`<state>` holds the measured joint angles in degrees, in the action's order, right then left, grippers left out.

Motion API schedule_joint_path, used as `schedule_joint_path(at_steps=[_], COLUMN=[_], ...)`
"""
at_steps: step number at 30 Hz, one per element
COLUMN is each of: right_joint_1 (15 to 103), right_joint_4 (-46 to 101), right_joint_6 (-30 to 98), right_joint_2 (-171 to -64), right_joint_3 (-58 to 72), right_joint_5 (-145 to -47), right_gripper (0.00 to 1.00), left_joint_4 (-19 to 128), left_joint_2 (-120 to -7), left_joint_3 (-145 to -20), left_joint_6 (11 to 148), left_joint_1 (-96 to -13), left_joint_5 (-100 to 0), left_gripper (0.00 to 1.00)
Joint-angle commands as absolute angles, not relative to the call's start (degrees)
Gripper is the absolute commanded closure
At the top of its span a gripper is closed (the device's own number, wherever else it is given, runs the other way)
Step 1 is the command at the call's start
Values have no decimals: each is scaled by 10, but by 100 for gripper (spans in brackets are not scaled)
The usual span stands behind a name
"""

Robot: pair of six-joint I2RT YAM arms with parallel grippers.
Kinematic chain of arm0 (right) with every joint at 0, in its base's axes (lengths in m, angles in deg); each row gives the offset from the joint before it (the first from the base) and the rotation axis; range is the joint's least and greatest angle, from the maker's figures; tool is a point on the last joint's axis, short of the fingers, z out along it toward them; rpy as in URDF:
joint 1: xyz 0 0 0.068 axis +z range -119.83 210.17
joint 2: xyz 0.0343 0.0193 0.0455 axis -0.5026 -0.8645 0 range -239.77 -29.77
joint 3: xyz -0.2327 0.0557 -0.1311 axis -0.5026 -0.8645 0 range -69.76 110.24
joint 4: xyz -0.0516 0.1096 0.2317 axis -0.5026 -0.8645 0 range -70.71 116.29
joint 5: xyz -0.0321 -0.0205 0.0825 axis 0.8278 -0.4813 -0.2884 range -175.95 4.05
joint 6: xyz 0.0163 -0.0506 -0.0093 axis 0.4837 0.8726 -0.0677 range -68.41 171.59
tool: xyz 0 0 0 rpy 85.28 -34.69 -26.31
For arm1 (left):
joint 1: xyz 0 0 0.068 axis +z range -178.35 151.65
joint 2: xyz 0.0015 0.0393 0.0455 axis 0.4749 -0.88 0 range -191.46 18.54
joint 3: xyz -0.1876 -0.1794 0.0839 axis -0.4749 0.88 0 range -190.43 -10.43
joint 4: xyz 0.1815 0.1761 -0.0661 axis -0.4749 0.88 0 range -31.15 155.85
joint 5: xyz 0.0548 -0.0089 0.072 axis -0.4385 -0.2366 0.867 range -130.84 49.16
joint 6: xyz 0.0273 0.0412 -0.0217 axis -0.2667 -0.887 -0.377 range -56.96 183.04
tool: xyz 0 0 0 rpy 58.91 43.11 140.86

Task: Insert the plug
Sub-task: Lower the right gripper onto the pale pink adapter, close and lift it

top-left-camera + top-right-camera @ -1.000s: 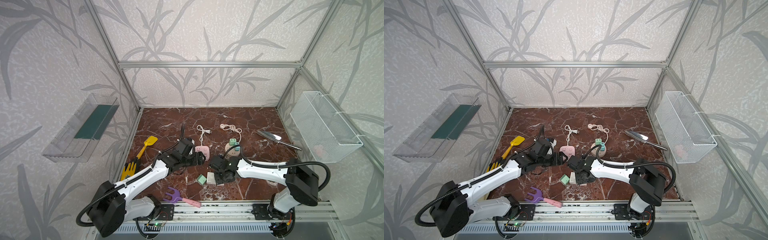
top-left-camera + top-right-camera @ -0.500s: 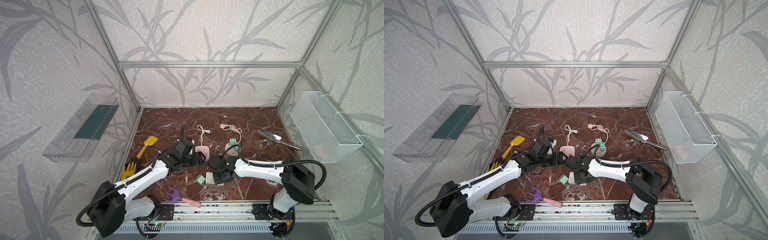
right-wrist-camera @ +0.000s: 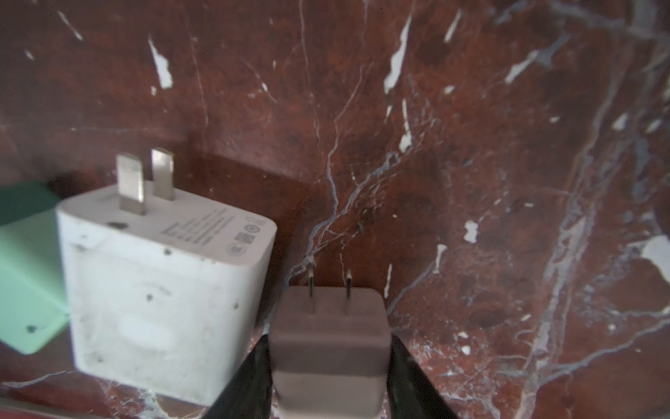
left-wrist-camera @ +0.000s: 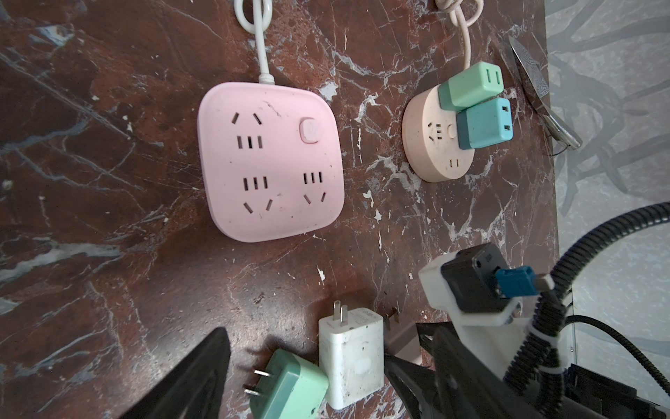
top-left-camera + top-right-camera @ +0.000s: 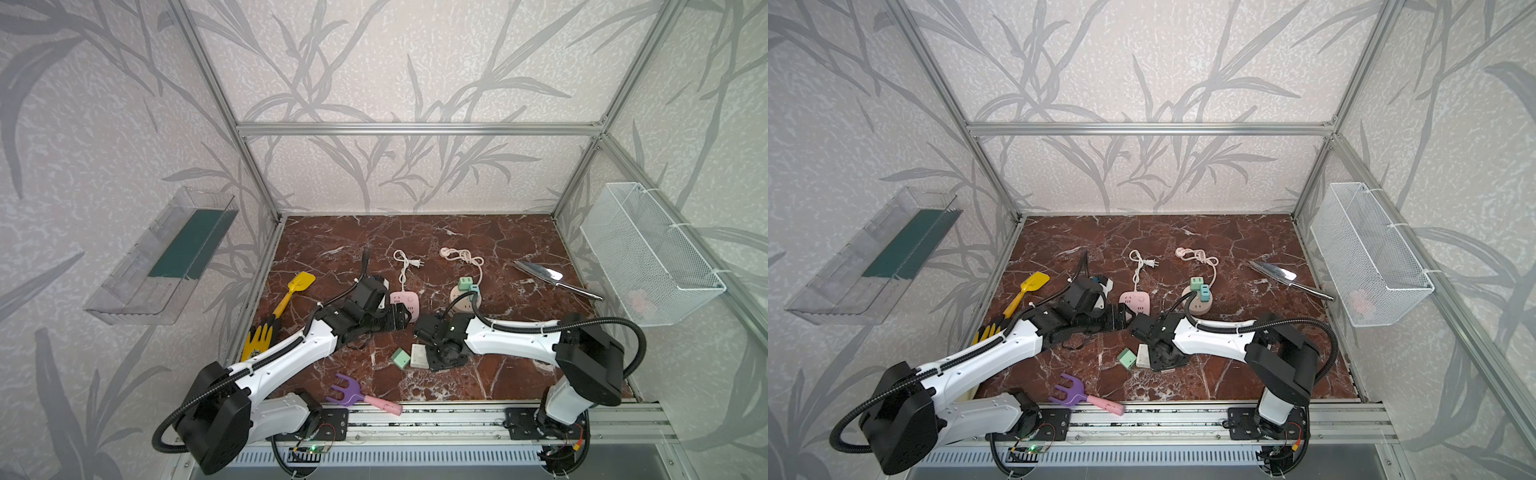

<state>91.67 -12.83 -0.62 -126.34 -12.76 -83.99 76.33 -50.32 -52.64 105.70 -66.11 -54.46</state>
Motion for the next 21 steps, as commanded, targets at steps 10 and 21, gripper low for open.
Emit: schedule_joint_path(at_steps=[10, 21], right_joint_1=[920, 893], right_joint_4=[-152, -210], right_joint_6=[14, 223], right_joint_2=[-1293, -1134], right_joint_3=[-127, -103], right_joint_5=[-840, -842], right_gripper=[56, 100], left_joint_4=[764, 830], left_joint_2=[-495, -455], left_joint_3=[-532, -546], left_joint_6=[1057, 1021], left_joint_1=[-662, -662], left_joint_5=[-542, -611], left_gripper=[15, 22])
